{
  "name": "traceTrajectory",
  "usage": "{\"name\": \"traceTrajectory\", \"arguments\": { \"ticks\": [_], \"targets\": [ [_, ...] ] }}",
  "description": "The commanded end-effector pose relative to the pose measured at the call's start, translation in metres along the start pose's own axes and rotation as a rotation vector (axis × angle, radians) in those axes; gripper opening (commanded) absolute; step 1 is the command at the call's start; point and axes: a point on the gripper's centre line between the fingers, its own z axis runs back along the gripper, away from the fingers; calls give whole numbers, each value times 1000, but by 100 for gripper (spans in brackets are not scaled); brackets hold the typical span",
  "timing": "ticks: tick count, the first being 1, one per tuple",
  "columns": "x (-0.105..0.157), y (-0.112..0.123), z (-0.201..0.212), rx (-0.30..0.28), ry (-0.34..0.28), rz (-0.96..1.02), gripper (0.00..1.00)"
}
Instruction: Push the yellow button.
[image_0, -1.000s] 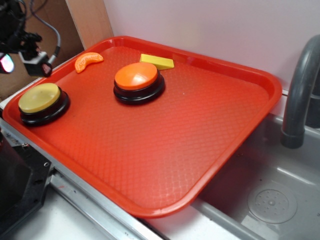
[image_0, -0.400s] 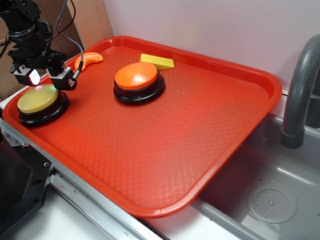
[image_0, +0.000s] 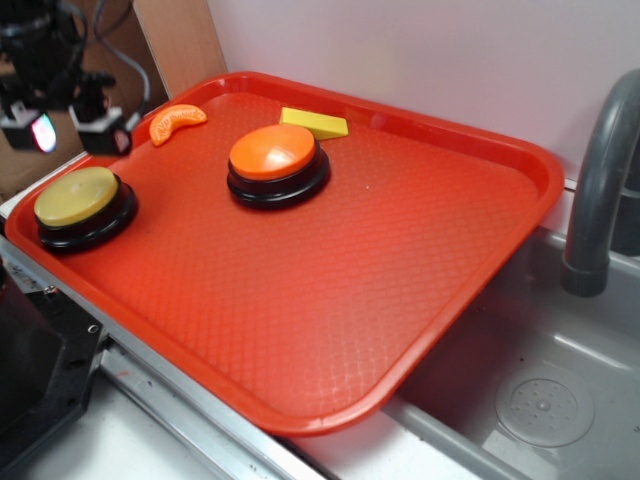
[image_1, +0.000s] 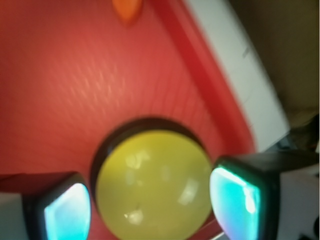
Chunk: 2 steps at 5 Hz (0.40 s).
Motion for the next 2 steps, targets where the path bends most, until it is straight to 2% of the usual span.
{"name": "traceTrajectory", "arguments": {
  "ticks": [1, 2],
  "targets": [
    [5, 0, 26, 17, -57, -45, 100],
    [3, 0, 33, 21, -57, -49, 100]
  ]
}}
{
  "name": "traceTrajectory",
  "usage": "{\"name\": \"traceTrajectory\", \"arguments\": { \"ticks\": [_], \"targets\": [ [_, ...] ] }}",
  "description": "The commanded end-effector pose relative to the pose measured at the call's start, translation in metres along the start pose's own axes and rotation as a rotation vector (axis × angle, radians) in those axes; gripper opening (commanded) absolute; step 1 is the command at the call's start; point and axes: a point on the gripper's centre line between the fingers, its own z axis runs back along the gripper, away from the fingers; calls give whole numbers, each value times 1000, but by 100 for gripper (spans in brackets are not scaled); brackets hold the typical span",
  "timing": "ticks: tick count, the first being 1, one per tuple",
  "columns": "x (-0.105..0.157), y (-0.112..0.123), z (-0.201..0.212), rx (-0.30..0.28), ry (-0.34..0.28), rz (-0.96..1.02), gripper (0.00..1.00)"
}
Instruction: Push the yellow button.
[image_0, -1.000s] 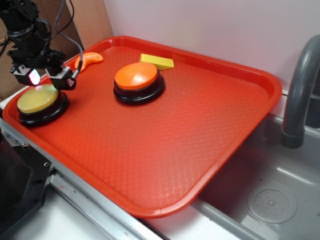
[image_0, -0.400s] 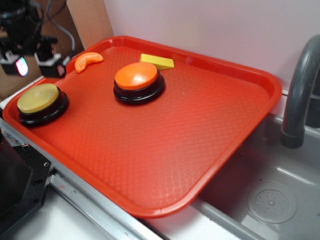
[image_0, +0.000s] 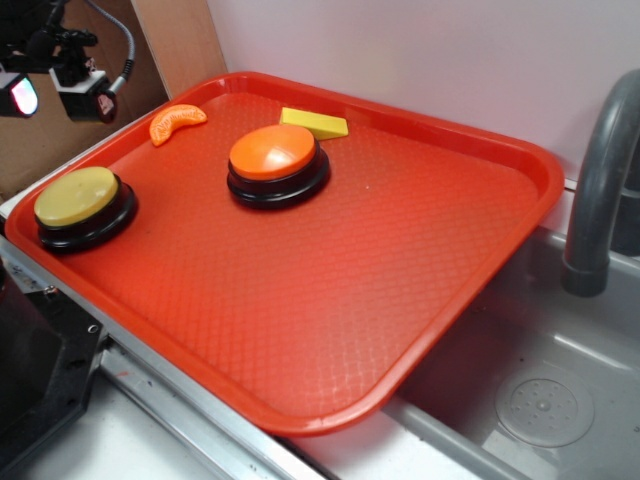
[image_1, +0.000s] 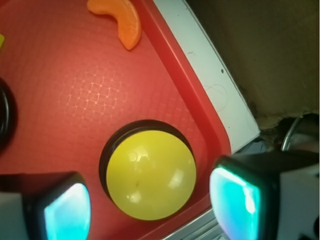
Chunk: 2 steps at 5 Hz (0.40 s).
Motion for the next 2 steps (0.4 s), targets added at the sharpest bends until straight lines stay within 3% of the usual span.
{"name": "traceTrajectory", "arguments": {
  "ticks": [1, 2],
  "targets": [
    [8, 6, 25, 22, -55, -19, 100],
    [6, 8, 32, 12, -77, -21, 100]
  ]
}}
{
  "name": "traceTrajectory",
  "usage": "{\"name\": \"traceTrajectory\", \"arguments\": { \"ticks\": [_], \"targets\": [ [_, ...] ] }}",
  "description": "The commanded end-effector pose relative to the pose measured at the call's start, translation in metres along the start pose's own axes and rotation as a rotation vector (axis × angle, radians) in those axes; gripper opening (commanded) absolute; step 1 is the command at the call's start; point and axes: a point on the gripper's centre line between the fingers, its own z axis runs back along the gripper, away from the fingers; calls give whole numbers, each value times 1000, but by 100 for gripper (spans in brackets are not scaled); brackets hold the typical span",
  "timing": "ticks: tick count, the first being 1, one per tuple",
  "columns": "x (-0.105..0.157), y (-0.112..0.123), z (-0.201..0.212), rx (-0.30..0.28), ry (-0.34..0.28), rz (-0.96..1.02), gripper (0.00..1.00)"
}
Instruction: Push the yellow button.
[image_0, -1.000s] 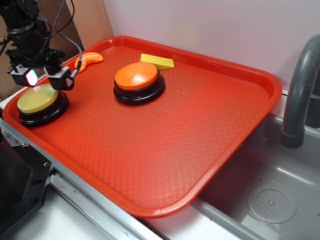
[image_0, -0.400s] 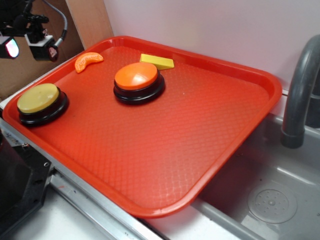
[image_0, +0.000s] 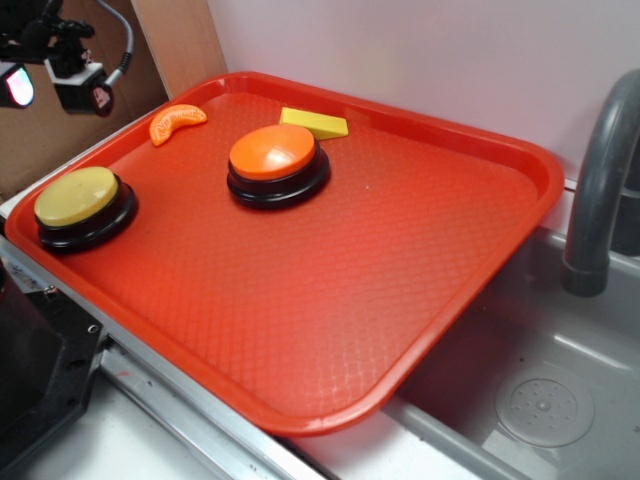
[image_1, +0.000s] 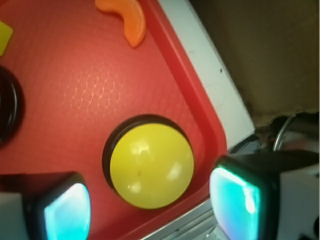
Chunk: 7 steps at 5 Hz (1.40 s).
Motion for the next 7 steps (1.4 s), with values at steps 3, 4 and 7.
{"name": "traceTrajectory", "arguments": {
  "ticks": [3, 4, 7],
  "targets": [
    [1, 5, 33, -13, -90, -52, 100],
    [-3, 6, 40, -14, -97, -54, 100],
    [-6, 5, 51, -1, -107, -36, 100]
  ]
}}
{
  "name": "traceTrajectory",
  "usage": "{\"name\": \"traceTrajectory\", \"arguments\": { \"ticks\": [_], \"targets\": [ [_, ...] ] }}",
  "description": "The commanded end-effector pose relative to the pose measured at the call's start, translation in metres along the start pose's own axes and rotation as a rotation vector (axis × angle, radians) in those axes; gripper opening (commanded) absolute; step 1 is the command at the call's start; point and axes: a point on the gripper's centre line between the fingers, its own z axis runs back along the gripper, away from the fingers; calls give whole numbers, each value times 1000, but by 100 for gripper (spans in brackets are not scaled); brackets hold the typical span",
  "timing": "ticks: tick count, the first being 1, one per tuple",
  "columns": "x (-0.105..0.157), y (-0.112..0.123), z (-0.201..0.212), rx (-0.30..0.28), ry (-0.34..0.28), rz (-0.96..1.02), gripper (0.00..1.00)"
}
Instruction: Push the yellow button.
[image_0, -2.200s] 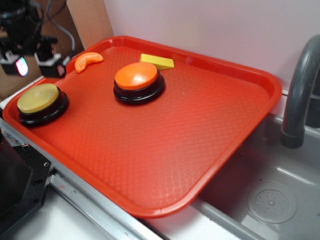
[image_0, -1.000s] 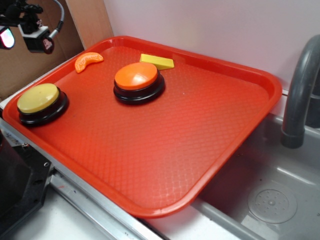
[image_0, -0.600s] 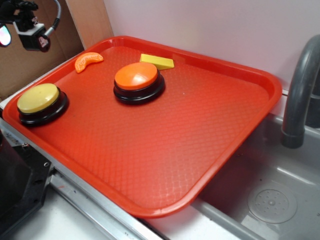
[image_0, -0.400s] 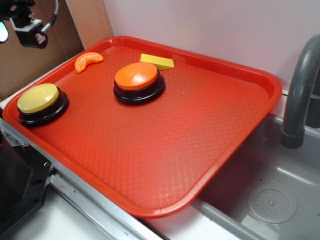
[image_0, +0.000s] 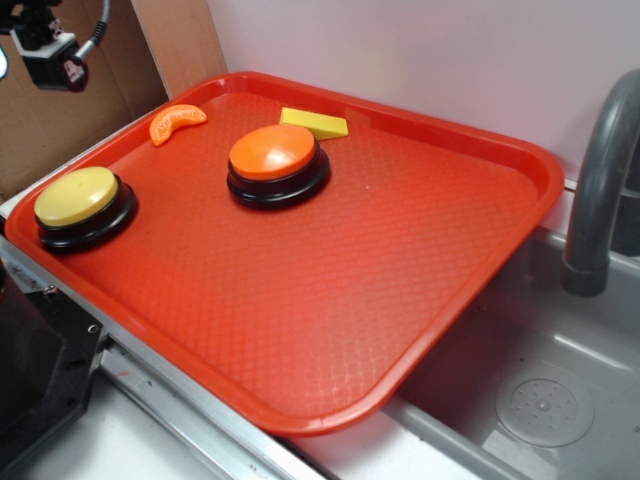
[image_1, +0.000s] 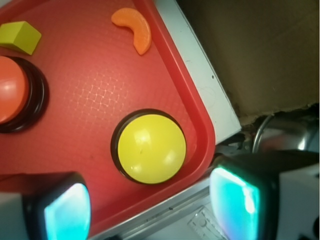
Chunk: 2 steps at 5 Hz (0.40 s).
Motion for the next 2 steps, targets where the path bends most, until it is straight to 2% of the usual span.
{"name": "traceTrajectory", "arguments": {
  "ticks": [1, 2],
  "targets": [
    [14, 9, 22, 12, -59, 31, 100],
    [15, 13, 20, -2, -55, 59, 100]
  ]
}}
